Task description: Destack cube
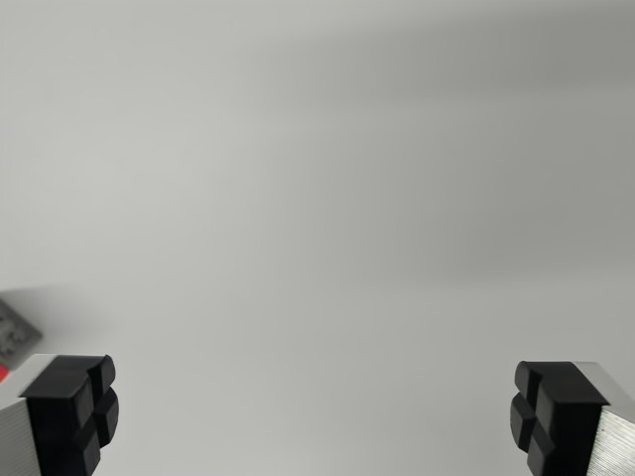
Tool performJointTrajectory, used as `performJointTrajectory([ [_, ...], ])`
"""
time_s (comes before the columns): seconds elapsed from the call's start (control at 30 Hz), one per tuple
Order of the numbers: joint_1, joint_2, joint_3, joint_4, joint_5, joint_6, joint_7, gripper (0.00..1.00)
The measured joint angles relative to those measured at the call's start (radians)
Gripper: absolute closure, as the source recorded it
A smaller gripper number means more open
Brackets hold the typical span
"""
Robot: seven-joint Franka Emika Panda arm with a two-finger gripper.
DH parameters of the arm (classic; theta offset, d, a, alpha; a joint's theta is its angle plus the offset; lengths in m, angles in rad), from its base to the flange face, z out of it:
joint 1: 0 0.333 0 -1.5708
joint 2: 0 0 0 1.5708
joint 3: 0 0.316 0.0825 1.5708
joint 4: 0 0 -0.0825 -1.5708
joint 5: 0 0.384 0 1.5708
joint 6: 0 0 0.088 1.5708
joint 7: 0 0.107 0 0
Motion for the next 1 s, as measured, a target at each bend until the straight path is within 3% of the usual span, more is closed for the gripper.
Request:
performJointTrajectory([
  [0.53, 0.017, -0.015, 0.013, -0.041, 0.000, 0.025, -0.016, 0.00],
  [1.0, 0.044, -0.035, 0.033, -0.098, -0.002, 0.062, -0.040, 0.00],
])
